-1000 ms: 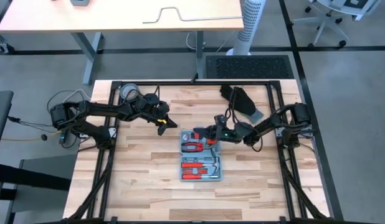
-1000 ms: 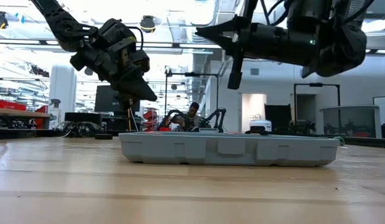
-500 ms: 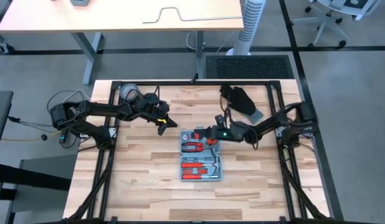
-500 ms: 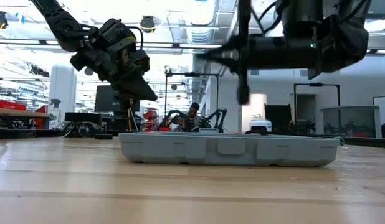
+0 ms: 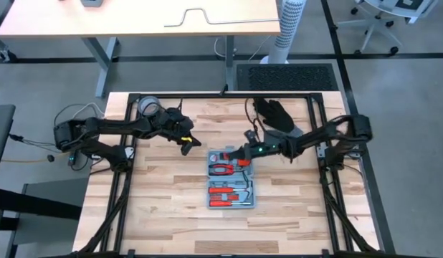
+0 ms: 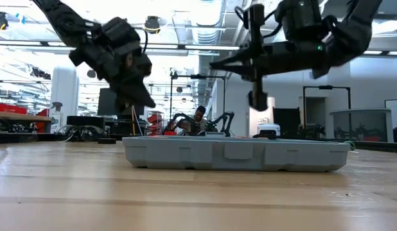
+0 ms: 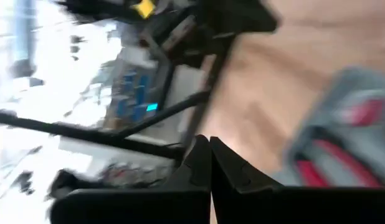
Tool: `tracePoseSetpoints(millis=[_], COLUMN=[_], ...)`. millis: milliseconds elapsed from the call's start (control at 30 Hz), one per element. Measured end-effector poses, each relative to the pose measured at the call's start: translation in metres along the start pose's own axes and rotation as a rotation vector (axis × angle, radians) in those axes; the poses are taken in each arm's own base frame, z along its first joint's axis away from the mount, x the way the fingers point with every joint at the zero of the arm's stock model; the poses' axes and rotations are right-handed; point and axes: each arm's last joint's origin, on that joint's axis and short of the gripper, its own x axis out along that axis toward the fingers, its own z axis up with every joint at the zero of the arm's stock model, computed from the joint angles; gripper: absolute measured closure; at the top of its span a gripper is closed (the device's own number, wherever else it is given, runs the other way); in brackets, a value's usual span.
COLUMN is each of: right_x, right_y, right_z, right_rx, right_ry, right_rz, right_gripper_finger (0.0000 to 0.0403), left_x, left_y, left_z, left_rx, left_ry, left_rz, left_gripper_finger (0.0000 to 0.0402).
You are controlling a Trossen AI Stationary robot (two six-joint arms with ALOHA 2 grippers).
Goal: Prefit tool cases
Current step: Put the black electrical tape into the gray toolbox
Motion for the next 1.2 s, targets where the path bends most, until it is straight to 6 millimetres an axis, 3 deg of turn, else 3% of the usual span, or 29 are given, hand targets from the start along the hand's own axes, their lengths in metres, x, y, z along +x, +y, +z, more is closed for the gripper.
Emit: tracePoseSetpoints(millis=[267, 333, 400, 467, 533, 633, 867, 1033, 1200], right_x=[0.015, 0.017, 0.019, 0.020, 0.017, 0.014, -0.005, -0.031, -0.054], right_y=[-0.015, -0.025, -0.045, -0.051, -0.045, -0.017, 0.001, 0.000, 0.005], right_z=[-0.011, -0.014, -0.022, -0.025, -0.021, -0.007, -0.006, -0.007, 0.000], right_rx=[0.042, 0.070, 0.123, 0.159, 0.124, 0.055, -0.044, -0.083, -0.099], right_ry=[-0.061, -0.034, 0.034, 0.053, 0.015, -0.045, 0.072, 0.154, 0.155], right_rz=[0.342, 0.276, 0.078, 0.032, 0.175, 0.300, 0.066, -0.248, -0.405], right_gripper_finger=[0.0403, 0.0403, 0.0403, 0.0403, 0.0403, 0.0403, 0.0403, 0.0403, 0.0400], left_x=[-0.027, -0.032, -0.036, -0.038, -0.039, -0.038, -0.038, -0.040, -0.045], left_y=[-0.025, -0.027, -0.028, -0.028, -0.028, -0.028, -0.022, -0.013, -0.004], left_z=[0.009, 0.009, 0.009, 0.008, 0.007, 0.006, -0.006, -0.023, -0.030], left_rx=[0.107, 0.108, 0.103, 0.107, 0.104, 0.099, 0.099, 0.134, 0.148], left_ry=[-0.119, -0.137, -0.139, -0.139, -0.134, -0.123, -0.011, 0.144, 0.212], left_rz=[-0.029, -0.013, 0.003, 0.008, 0.011, 0.016, 0.107, 0.334, 0.514], left_gripper_finger=[0.0401, 0.0401, 0.0401, 0.0401, 0.0401, 0.0401, 0.0401, 0.0401, 0.0401])
